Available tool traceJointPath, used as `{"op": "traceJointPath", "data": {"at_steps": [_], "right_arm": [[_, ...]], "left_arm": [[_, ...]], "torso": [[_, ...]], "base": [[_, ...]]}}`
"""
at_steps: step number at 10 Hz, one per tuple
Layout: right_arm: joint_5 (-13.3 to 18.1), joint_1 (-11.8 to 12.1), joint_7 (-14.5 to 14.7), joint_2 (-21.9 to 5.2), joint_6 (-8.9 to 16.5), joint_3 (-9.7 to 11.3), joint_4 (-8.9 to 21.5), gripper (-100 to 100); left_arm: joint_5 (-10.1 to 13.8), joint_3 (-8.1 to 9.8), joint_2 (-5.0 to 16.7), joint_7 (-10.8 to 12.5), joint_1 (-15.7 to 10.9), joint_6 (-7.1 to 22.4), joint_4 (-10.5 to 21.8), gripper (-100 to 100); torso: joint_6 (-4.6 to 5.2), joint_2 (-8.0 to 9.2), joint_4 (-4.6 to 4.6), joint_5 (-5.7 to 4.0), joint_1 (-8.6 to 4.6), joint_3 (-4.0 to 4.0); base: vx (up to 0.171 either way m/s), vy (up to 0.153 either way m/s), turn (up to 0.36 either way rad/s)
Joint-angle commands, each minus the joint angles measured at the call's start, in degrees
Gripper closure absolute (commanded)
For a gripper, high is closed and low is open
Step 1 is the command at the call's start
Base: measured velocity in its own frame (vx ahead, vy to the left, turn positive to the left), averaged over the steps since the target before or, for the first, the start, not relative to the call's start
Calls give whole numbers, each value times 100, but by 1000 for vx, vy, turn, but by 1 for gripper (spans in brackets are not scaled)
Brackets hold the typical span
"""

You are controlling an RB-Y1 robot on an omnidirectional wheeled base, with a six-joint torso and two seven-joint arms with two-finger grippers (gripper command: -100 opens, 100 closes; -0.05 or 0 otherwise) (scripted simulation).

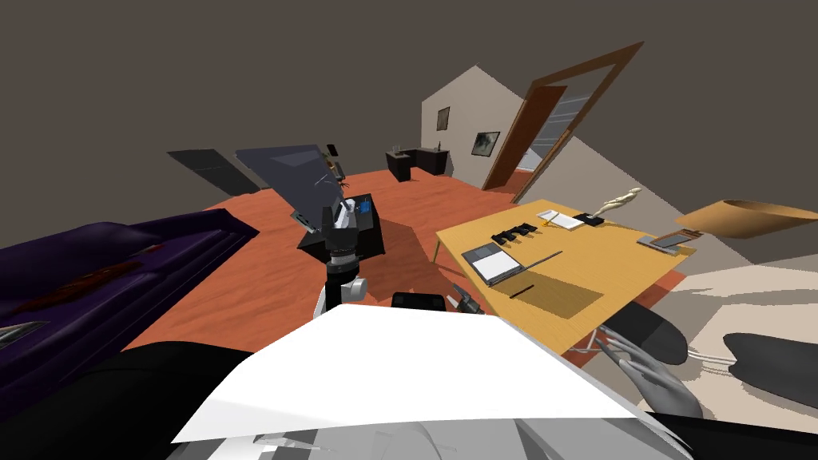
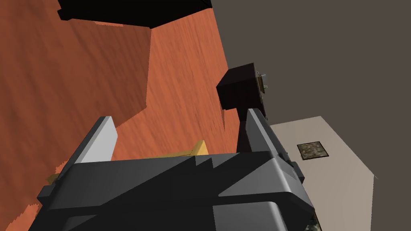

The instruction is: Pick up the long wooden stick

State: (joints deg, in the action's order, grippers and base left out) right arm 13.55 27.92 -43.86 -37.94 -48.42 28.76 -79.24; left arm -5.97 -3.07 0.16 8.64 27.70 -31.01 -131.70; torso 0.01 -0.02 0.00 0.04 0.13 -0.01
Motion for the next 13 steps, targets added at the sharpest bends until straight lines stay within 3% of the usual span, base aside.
{"op": "traceJointPath", "data": {"at_steps": [1,2,3,4,5,6,7,8,9,10,11,12,13], "right_arm": [[20,24,-240,-161,37,105,134,-100],[68,-4,-436,-373,-44,331,382,-100],[68,-4,-514,-373,-44,331,511,-100],[116,-36,-695,-576,-119,554,753,-100],[116,-36,-786,-576,-119,554,888,-100],[163,-73,-967,-771,-187,773,1140,-100],[163,-73,-1054,-771,-187,773,1263,-100],[209,-114,-1247,-955,-247,988,1560,-100],[209,-114,-1318,-955,-247,988,1634,-100],[254,-161,-1489,-1129,-299,1197,1891,-100],[254,-161,-1576,-1129,-299,1197,2000,-100],[298,-212,-1762,-1290,-341,1399,2360,-100],[298,-212,-1827,-1290,-341,1399,2226,-100]], "left_arm": [[0,0,0,0,0,0,0,0],[0,0,0,0,1,0,0,0],[0,0,0,0,0,0,0,0],[0,1,0,0,1,0,0,0],[0,0,0,0,0,0,0,0],[0,1,0,0,1,0,0,0],[0,0,0,0,0,0,0,0],[0,1,0,0,1,0,0,0],[0,0,0,0,0,0,0,0],[0,1,0,0,1,0,0,0],[0,0,0,0,0,0,0,0],[0,1,0,0,1,0,0,0],[0,1,0,0,1,0,0,0]], "torso": [[0,0,0,0,0,0],[3,1,0,0,-3,1],[1,2,0,0,-2,1],[4,2,0,-1,-5,1],[1,1,0,-1,-5,1],[3,0,0,-1,-6,0],[0,-3,0,-1,-5,-1],[4,-1,0,-1,-7,-1],[2,-2,0,-1,-7,-1],[3,-2,0,-2,-8,-1],[0,-4,0,-1,-8,-2],[5,-2,0,-2,-11,-1],[2,-3,0,0,-13,-1]], "base": [[10,30,75],[9,34,143],[11,22,90],[13,27,134],[18,22,82],[22,27,167],[19,19,90],[23,20,167],[19,13,70],[23,20,159],[21,6,74],[24,4,123],[21,-6,80]]}}
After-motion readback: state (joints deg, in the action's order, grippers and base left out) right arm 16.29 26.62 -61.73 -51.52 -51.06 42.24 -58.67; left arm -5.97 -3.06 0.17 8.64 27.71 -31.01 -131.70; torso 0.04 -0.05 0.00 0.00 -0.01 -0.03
